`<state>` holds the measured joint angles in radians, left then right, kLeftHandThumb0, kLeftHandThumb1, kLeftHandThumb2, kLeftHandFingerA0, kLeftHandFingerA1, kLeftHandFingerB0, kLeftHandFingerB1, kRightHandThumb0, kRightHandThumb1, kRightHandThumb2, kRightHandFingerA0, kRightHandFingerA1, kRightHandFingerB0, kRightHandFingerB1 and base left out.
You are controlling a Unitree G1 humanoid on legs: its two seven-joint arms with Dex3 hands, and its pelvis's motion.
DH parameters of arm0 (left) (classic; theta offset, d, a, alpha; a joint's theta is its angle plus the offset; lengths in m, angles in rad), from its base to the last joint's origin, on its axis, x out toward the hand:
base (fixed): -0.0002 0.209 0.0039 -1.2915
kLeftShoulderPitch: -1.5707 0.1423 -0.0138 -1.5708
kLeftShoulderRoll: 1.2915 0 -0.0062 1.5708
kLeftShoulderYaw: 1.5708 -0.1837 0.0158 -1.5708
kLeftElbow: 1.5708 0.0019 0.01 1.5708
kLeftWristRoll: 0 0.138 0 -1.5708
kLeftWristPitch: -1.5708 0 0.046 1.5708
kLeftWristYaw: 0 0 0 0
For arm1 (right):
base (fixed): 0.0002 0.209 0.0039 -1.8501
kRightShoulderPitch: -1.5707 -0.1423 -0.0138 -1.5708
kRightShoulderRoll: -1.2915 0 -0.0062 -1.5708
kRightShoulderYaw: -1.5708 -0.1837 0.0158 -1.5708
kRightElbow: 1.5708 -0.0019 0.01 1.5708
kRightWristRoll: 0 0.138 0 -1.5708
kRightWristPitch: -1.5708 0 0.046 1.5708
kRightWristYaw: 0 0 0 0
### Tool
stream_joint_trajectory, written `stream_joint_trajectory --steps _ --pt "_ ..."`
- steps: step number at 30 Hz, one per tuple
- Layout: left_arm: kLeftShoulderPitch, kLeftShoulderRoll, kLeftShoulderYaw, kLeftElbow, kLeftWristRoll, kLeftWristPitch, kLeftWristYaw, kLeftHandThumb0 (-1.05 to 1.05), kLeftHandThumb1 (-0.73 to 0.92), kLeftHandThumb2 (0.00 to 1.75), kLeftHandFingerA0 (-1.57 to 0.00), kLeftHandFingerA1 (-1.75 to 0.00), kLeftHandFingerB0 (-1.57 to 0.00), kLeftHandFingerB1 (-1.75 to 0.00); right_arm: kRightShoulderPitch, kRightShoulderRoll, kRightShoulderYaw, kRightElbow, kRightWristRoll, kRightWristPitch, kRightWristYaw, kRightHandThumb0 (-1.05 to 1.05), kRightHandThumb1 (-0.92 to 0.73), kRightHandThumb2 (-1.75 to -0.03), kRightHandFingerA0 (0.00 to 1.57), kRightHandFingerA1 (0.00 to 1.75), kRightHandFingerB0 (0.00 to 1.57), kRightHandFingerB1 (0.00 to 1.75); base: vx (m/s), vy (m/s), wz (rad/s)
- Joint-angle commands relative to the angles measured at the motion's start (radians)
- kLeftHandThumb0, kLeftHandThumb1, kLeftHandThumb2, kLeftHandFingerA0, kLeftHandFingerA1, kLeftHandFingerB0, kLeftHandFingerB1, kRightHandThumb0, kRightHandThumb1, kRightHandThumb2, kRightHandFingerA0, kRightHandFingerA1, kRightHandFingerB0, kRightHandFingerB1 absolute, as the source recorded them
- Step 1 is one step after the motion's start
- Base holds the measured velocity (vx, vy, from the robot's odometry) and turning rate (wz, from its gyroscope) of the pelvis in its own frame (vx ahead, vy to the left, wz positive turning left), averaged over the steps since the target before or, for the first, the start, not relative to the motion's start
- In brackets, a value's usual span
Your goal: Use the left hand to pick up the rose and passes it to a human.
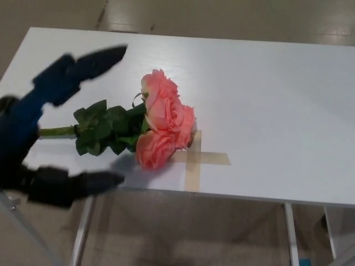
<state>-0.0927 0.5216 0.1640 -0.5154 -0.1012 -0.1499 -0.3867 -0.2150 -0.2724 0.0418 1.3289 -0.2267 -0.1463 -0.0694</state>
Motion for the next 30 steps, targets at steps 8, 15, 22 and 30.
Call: stream_joint_trajectory --steps 8,15,22,30 --pt "-0.408 -0.019 -0.285 0.515 0.452 0.307 0.156 -0.49 0.33 0.71 0.0 -0.12 -0.06 -0.25 0.006 -0.012 0.004 0.009 -0.006 0.018 0.021 -0.41 -0.67 -0.6 0.68 0.45 0.52 0.4 0.0 0.0 0.0" --pt "-0.51 -0.022 -0.376 0.651 0.511 0.394 0.16 -0.49 0.34 0.7 0.0 -0.09 -0.08 -0.24 -0.001 -0.014 0.004 0.01 -0.006 0.022 0.024 -0.41 -0.67 -0.6 0.68 0.46 0.52 0.4 0.0 0.0 0.0" --pt "-0.555 -0.008 -0.463 0.818 0.56 0.4 0.162 -0.48 0.33 0.7 0.0 -0.09 -0.05 -0.23 0.006 -0.013 0.003 0.01 -0.005 0.02 0.027 -0.41 -0.67 -0.6 0.68 0.46 0.52 0.4 0.0 0.0 0.0" --pt "-0.566 0.021 -0.531 0.87 0.632 0.38 0.176 -0.48 0.33 0.71 0.0 -0.13 -0.02 -0.24 0.005 -0.011 0.005 0.012 -0.007 0.028 0.026 -0.41 -0.67 -0.6 0.69 0.46 0.54 0.4 0.0 0.0 0.0"
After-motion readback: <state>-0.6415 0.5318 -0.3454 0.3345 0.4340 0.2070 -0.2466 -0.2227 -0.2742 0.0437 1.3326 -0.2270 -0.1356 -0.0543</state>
